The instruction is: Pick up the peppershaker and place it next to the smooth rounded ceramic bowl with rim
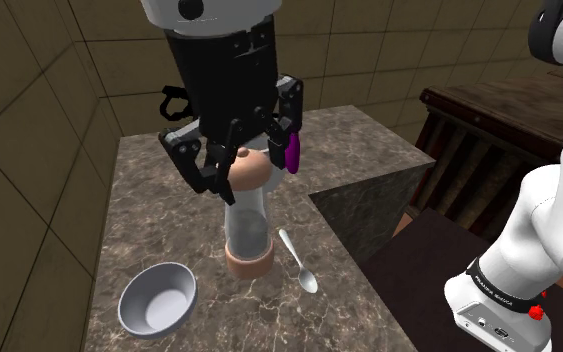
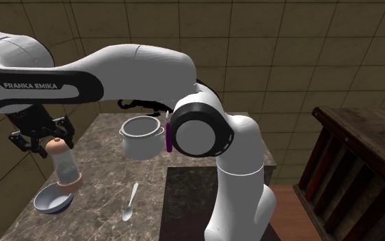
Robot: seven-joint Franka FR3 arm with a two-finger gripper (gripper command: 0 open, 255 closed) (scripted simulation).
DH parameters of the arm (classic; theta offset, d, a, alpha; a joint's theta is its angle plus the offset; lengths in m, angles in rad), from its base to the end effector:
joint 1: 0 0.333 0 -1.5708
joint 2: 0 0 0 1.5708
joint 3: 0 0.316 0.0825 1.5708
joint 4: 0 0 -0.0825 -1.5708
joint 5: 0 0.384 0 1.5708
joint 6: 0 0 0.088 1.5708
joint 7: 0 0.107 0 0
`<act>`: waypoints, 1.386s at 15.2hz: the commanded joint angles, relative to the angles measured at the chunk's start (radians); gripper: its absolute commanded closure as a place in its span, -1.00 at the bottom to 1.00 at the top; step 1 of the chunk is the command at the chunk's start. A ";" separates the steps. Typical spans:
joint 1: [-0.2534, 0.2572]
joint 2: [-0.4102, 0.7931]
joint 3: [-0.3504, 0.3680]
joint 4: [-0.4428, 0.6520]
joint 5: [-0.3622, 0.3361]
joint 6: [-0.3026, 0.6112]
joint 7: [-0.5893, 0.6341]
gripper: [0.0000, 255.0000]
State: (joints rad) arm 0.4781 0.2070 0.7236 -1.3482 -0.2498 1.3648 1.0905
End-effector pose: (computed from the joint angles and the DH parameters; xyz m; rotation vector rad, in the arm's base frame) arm 0.2801 0.5130 0.6189 2.9646 0.1128 0.0635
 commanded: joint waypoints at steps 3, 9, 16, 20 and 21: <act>-0.018 -0.026 -0.002 -0.083 0.018 0.064 -0.001 1.00; -0.034 -0.049 -0.006 -0.190 0.033 0.153 0.000 1.00; -0.045 -0.060 -0.010 -0.296 0.039 0.251 0.006 1.00; -0.048 -0.060 -0.011 -0.349 0.037 0.304 0.013 1.00; -0.049 -0.059 -0.012 -0.361 0.036 0.317 0.015 1.00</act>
State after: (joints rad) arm 0.4305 0.1477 0.7123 -1.6935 -0.2131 1.6650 1.1033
